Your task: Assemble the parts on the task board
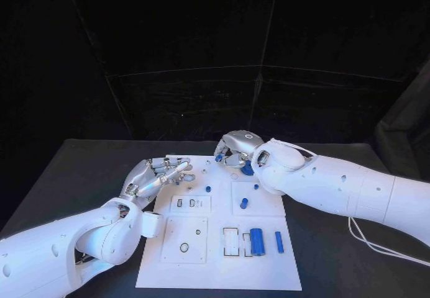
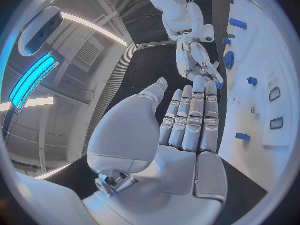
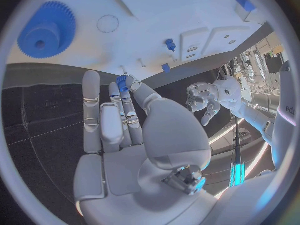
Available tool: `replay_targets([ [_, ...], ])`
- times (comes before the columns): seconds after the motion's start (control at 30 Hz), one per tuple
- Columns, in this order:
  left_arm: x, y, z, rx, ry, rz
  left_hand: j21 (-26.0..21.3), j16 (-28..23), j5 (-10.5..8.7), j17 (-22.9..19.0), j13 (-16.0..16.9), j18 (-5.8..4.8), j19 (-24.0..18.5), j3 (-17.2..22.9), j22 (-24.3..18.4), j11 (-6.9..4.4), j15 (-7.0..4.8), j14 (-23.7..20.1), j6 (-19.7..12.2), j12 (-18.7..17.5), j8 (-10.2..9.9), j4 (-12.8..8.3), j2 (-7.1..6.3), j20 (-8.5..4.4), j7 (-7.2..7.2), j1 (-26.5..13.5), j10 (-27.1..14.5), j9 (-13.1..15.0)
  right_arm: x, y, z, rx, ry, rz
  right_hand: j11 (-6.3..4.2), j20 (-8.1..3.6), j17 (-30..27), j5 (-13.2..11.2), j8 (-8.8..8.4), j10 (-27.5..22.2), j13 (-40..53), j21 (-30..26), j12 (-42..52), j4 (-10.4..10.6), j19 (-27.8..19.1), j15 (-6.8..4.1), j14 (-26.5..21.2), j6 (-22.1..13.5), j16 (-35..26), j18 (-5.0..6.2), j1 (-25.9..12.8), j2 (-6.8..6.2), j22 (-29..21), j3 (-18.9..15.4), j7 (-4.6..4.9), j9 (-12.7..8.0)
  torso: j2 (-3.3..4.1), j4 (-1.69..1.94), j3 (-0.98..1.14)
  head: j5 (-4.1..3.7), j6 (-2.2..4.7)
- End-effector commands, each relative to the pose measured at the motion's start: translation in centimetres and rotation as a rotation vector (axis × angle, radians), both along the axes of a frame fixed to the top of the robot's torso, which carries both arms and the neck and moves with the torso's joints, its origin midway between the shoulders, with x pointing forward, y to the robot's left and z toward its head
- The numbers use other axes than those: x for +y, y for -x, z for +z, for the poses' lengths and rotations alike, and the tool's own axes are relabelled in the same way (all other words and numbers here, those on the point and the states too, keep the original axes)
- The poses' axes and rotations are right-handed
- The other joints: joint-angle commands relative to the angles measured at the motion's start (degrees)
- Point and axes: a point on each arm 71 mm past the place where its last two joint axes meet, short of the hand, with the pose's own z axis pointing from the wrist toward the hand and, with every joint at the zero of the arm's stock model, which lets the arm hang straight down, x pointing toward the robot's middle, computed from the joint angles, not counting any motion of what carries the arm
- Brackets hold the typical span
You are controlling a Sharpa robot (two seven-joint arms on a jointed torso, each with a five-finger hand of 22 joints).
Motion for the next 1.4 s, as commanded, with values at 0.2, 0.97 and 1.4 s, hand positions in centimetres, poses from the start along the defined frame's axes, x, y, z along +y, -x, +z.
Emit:
replay_targets([
  [0.2, -0.2, -0.1, 0.2, -0.005, 0.001, -0.017, -0.6, -0.7, -0.10, 0.2, 0.0, 0.78, 0.0, -0.1, -0.2, 0.54, 0.25, -0.2, -0.3, -0.8, -0.8, -0.6, 0.14, 0.53, 0.41, -0.6, -0.3, -0.1, 1.3, -1.0, -0.1, 0.007, -0.010, -0.018, 0.08, 0.10, -0.4, -0.4, -0.07, -0.6, -0.1, 0.5, -0.3, 0.3, -0.5, 0.20, 1.1, -0.4, 0.1, 0.78, -0.8, -0.31, 0.1, 1.0, 0.30, 0.1, 0.27, 0.02, -0.04, 0.21, -0.01],
  [0.97, -0.4, -0.2, 0.4, -0.003, 0.001, -0.024, -0.8, -1.1, -0.09, 0.5, -0.1, 0.77, 0.0, -0.4, -0.5, 0.85, 0.44, -0.2, -1.0, -1.2, -1.4, -1.0, 0.26, 0.67, 0.77, -0.7, -1.0, -0.1, 3.3, -2.2, -1.0, 0.055, 0.069, -0.010, 0.28, 0.28, -0.6, -0.9, -0.14, -1.4, -0.1, 0.7, -0.3, 0.8, -0.8, 0.37, 1.0, -1.2, 0.0, 0.78, -1.6, -1.28, 0.2, 2.4, 0.39, 0.0, 0.61, 0.05, -0.08, 0.93, -0.41],
  [1.4, -0.1, -0.4, 0.6, -0.006, -0.006, -0.013, -0.9, -1.1, -0.08, 0.5, -0.1, 0.78, 0.0, -0.4, -0.5, 0.86, 0.45, -0.2, -1.1, -1.2, -1.4, -1.1, 0.43, 0.69, 0.76, -0.5, -1.1, -0.1, 3.9, -2.0, -1.1, 0.067, 0.079, 0.015, 0.28, 0.30, -0.6, -1.0, -0.14, -1.4, -0.1, 0.7, -0.3, 0.9, -0.9, 0.39, 1.0, -1.2, 0.0, 0.78, -1.7, -1.38, 0.2, 2.5, 0.39, 0.0, 0.71, 0.14, -0.05, 1.06, -0.79],
])
